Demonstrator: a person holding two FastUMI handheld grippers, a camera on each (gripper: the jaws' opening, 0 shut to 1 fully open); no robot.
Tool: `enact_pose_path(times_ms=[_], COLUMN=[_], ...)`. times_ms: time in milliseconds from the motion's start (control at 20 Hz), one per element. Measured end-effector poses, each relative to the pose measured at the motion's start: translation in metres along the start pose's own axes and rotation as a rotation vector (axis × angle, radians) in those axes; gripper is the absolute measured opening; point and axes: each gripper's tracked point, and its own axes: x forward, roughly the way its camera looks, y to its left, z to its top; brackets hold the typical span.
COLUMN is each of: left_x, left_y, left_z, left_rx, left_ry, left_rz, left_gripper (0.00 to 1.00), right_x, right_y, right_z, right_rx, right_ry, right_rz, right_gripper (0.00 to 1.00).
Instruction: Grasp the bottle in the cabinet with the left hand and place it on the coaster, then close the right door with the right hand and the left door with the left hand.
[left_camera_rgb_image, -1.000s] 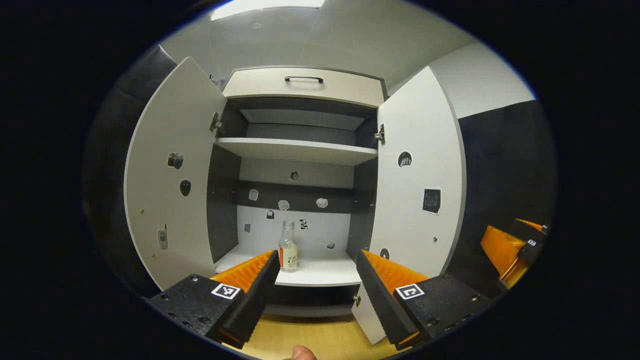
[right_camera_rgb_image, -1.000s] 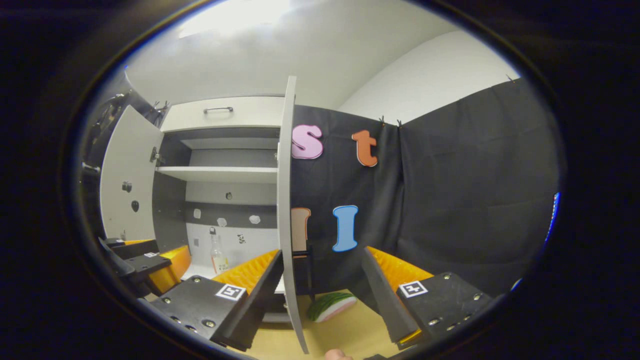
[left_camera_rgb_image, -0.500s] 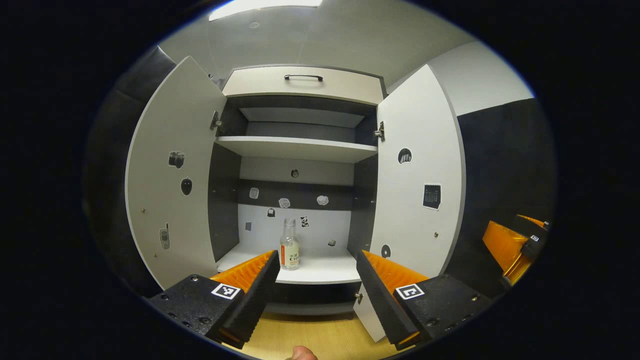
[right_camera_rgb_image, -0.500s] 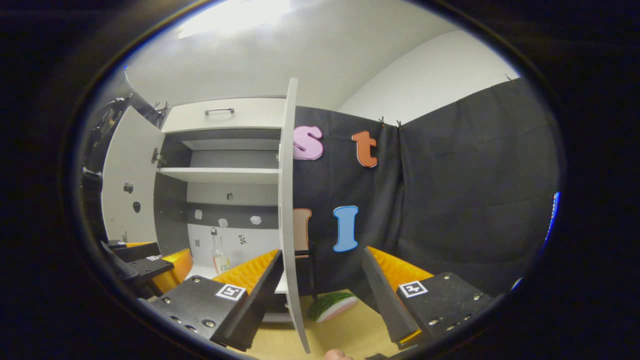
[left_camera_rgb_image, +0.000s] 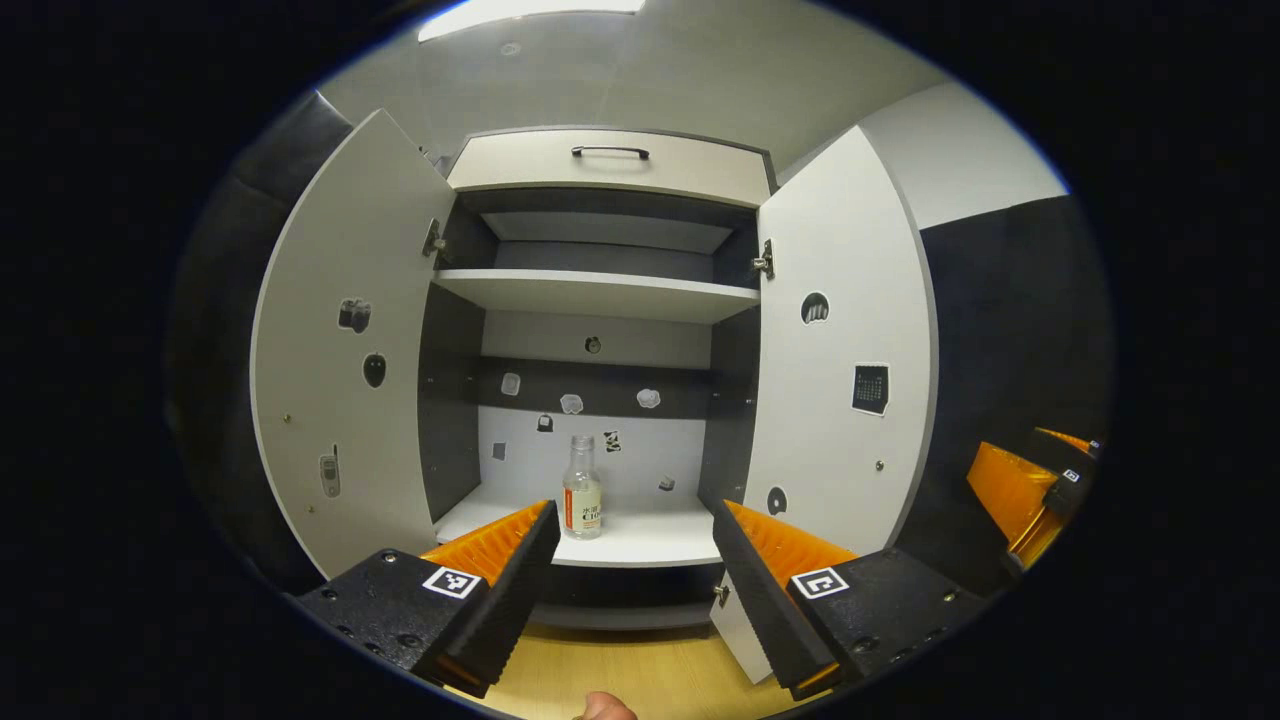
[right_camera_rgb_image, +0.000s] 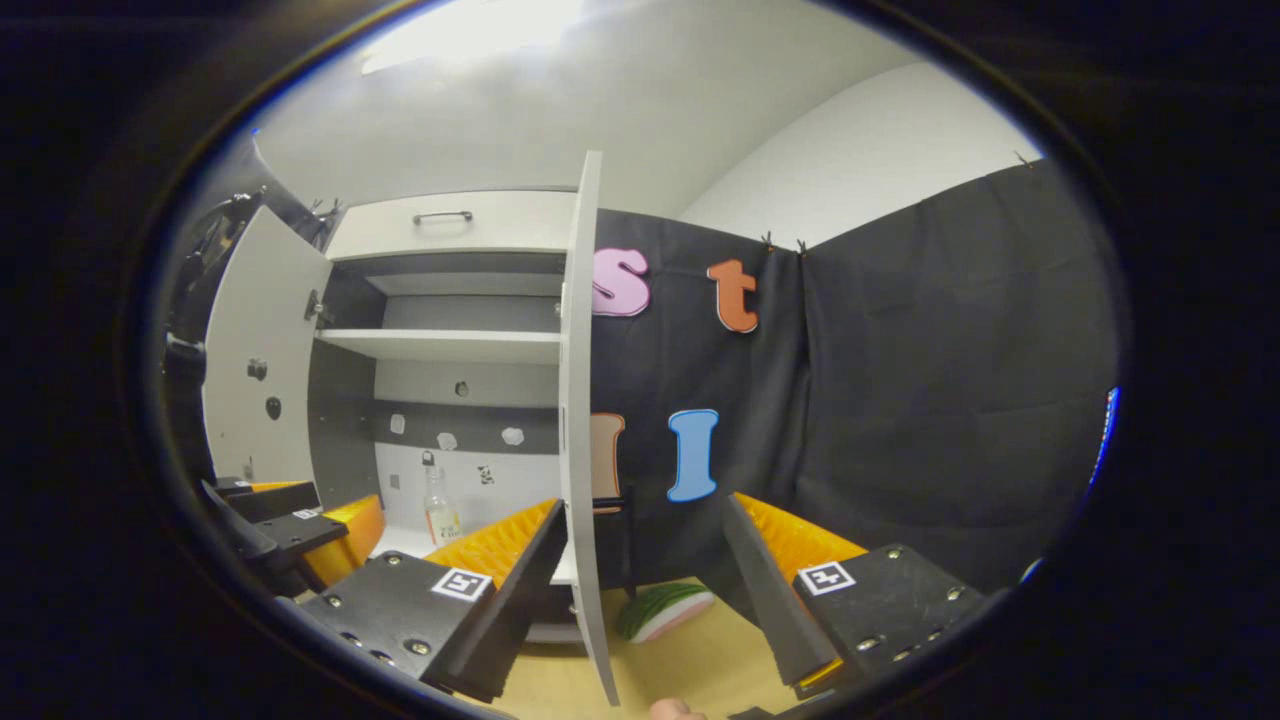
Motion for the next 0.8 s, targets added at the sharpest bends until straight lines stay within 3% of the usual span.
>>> enact_pose_path(times_ms=[400, 800], left_x=[0.016, 0.075], left_y=[0.009, 0.026], left_z=[-0.013, -0.033], left_rx=[0.01, 0.053], left_ry=[0.033, 0.068], left_rz=[0.01, 0.033], left_gripper=[0.97, 0.97], right_x=[0.009, 0.014], right_y=[0.005, -0.006], right_z=[-0.001, 0.007], right_rx=[-0.001, -0.013], right_ry=[0.002, -0.042], right_rz=[0.005, -0.029], right_gripper=[0.93, 0.96])
